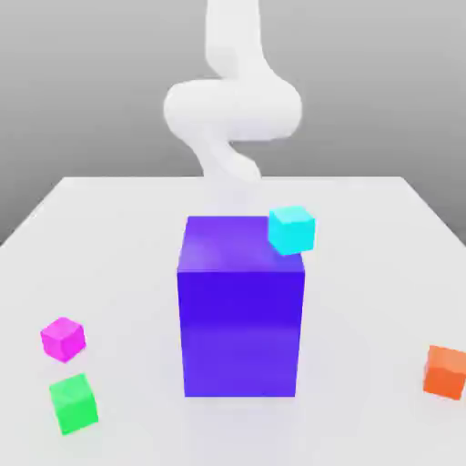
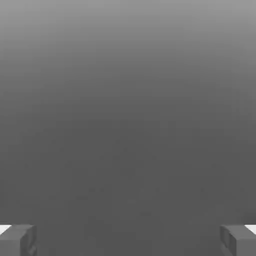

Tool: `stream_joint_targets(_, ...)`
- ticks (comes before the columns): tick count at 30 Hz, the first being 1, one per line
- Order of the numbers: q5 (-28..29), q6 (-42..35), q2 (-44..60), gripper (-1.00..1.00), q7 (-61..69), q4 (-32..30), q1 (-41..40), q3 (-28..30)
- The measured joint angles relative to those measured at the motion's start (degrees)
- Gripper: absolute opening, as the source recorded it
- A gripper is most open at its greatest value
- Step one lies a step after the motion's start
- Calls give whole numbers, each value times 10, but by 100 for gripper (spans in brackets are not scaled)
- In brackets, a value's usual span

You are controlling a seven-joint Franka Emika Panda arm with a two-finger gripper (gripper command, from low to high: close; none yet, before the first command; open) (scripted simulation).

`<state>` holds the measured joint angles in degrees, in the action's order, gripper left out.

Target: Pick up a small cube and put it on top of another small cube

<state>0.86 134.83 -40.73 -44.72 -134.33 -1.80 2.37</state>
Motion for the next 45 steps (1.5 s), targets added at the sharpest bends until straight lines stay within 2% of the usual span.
stream_joint_targets(12, 14, 151, 249, 0, 76, -125, -85, 142)
stream_joint_targets(19, -40, 238, 399, 0, 164, -197, -144, 213)
stream_joint_targets(22, -93, 275, 466, 0, 219, -219, -181, 208)
stream_joint_targets(27, -200, 351, 571, 0, 304, -201, -269, 101)
stream_joint_targets(28, -215, 367, 590, -100, 315, -197, -290, 76)
stream_joint_targets(35, -215, 370, 594, -100, 316, -196, -298, 68)
stream_joint_targets(41, -91, 288, 484, -100, 222, -222, -240, 155)
stream_joint_targets(45, -56, 233, 466, -100, 121, -183, -203, 146)
